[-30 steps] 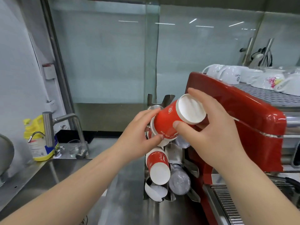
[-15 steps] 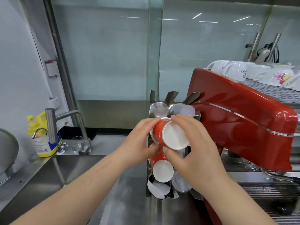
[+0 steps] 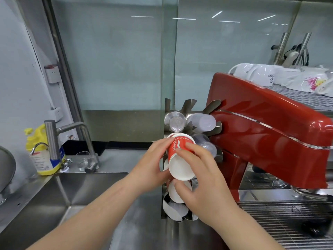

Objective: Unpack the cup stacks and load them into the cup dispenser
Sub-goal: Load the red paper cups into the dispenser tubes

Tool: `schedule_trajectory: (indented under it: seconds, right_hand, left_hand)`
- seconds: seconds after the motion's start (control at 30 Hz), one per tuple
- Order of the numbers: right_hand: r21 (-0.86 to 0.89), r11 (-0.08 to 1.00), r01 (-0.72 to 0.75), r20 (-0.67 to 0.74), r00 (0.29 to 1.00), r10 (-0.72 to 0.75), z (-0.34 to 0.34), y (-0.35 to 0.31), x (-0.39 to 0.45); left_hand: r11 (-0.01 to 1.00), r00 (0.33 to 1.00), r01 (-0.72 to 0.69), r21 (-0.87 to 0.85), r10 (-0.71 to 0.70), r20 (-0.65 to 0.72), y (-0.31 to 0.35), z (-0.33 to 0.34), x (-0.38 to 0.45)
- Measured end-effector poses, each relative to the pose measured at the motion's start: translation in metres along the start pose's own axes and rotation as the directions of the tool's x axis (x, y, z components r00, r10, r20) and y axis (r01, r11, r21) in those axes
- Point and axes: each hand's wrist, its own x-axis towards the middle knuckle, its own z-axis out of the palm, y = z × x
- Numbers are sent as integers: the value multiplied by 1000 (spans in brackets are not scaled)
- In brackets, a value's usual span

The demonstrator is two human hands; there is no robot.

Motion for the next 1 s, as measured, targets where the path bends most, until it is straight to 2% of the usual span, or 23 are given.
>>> schedule_trajectory:
  seconds: [0.33,0.6,1.0]
  right_hand:
    - [25,998,-55,43,998,54,12,22,12]
    - [-34,988,-153,30,988,155,21,37,24]
    - [-81,985,-150,117,980,158,24,41,36]
  left_hand:
    - [1000,1000,13,2,-13,0,-8,1,8]
    - [999,999,38,7,-38,4,-14,4,13]
    - [999,999,44,-21,-44,-21,-17,1,21]
